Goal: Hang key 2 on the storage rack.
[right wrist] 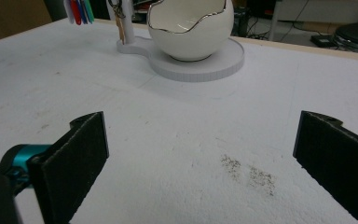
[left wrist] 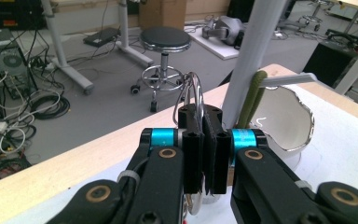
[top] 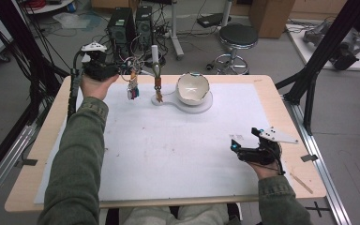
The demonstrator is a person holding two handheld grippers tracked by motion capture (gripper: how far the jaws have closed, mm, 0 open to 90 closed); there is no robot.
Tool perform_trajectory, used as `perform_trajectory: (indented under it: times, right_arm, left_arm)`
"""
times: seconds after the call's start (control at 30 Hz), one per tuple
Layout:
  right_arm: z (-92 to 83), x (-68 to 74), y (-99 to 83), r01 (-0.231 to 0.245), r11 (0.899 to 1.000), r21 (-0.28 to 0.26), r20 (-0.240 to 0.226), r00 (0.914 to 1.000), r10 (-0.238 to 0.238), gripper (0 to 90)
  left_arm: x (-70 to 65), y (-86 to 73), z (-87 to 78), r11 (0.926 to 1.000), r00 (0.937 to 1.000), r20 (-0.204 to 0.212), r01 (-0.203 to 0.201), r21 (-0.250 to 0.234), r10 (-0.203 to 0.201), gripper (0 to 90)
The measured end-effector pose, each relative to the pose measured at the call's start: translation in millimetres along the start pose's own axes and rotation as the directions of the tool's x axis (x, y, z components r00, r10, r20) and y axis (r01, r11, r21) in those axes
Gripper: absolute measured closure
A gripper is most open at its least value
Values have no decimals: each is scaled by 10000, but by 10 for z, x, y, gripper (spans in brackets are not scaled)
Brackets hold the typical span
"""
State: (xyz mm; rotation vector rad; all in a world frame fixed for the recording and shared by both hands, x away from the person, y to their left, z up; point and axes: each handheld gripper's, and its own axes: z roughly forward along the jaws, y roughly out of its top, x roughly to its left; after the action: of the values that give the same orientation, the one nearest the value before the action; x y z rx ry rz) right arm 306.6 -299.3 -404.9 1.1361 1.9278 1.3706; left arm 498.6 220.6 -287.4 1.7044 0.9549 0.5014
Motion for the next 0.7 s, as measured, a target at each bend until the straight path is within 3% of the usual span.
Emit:
perform_trajectory:
  times: [0.2,0.7]
  right_arm:
    - [9,2,2,-13,10000,-4,-30,10000,13,21]
    - [21,-1,-1,-77,10000,47,-94,9999,77,21]
  left_arm:
    - [3,-25,75,9995,9995,45,297,53,-298,870]
    - [-147,-28,158,9999,9987,488,-120,69,116,869]
